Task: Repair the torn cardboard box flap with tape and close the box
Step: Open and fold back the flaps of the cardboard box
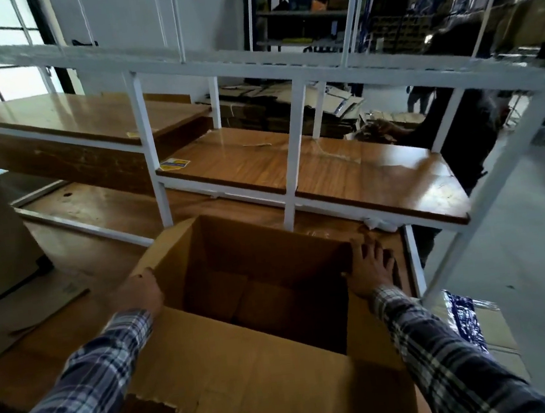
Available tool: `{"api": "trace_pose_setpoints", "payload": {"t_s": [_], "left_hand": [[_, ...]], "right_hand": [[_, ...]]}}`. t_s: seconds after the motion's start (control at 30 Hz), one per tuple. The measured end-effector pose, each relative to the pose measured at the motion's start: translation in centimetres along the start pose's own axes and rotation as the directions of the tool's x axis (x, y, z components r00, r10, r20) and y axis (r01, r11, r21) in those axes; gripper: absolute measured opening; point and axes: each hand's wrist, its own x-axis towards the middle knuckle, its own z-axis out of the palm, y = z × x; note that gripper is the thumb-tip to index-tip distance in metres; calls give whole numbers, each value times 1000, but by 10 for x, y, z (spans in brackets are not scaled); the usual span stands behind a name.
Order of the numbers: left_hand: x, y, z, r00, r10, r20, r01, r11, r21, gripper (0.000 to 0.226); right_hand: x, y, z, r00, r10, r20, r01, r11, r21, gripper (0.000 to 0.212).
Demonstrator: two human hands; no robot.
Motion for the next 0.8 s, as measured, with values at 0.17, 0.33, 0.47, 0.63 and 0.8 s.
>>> {"api": "trace_pose_setpoints", "payload": {"t_s": [0.17,0.33,0.47,0.63,0.8], "left_hand": [[-20,33,6,989,145,20,-146,984,104,39],[-69,106,3,918,321,233,-336,941,28,50],[-110,164,5,828,409,382,-393,911,-124,55],[-138,219,20,764,434,477,-391,900,-192,57],[-133,259,46,755,382,532,-326,924,-200,65]], "right_hand": [[-45,-2,-6,995,36,89,-39,999,34,96],[-81,2,-18,994,32,109,-43,994,98,96],[-100,15,-20,998,-25,61,10,974,228,97],[-121,21,-8,992,-125,-37,129,976,175,92],[-126,31,5,980,-165,-108,183,966,184,89]]}}
